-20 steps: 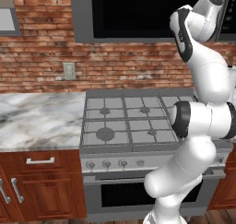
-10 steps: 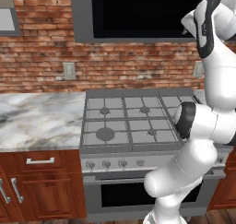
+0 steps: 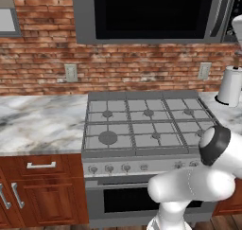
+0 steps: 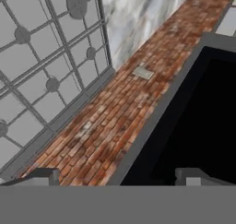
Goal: Pick the mushroom from the sink and place it in the bowl. Then pick the bowl and place it in the microwave. Then close the microwave door and press the start button.
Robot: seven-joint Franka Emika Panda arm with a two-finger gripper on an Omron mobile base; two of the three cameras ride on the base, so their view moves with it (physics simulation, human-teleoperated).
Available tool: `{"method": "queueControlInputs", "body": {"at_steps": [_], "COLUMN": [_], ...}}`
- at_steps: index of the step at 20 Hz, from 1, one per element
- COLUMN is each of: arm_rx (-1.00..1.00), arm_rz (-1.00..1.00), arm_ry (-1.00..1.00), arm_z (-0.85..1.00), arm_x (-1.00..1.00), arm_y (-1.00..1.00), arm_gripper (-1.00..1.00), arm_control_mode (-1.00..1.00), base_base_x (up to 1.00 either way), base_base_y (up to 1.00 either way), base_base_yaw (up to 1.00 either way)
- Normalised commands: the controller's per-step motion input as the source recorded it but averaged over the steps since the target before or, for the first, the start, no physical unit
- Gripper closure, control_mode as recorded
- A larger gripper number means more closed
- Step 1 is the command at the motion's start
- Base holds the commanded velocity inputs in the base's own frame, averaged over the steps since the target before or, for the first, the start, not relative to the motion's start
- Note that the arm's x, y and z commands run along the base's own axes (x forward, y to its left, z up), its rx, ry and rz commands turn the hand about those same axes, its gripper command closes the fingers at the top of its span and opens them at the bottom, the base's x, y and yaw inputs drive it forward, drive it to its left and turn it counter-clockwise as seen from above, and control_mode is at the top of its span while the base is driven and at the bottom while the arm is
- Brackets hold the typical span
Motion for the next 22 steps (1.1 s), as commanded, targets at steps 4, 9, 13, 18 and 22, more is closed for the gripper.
{"method": "queueControlInputs", "body": {"at_steps": [4, 9, 13, 18, 22], "arm_rx": [0.2, 0.16, 0.19, 0.23, 0.23], "arm_rz": [-0.3, -0.29, -0.21, -0.02, 0.02], "arm_ry": [-0.51, -0.37, -0.26, -0.03, 0.0], "arm_z": [0.0, 0.0, 0.2, 0.39, 0.15], "arm_x": [0.09, 0.51, 0.55, 0.08, 0.0], "arm_y": [-0.51, -0.09, -0.13, -0.61, -0.76], "arm_gripper": [-1.0, -1.0, -1.0, -1.0, -1.0], "arm_control_mode": [-1.0, -1.0, -1.0, -1.0, -1.0], "base_base_x": [0.0, 0.0, 0.0, 0.0, 0.0], "base_base_y": [0.0, 0.0, 0.0, 0.0, 0.0], "base_base_yaw": [0.0, 0.0, 0.0, 0.0, 0.0]}}
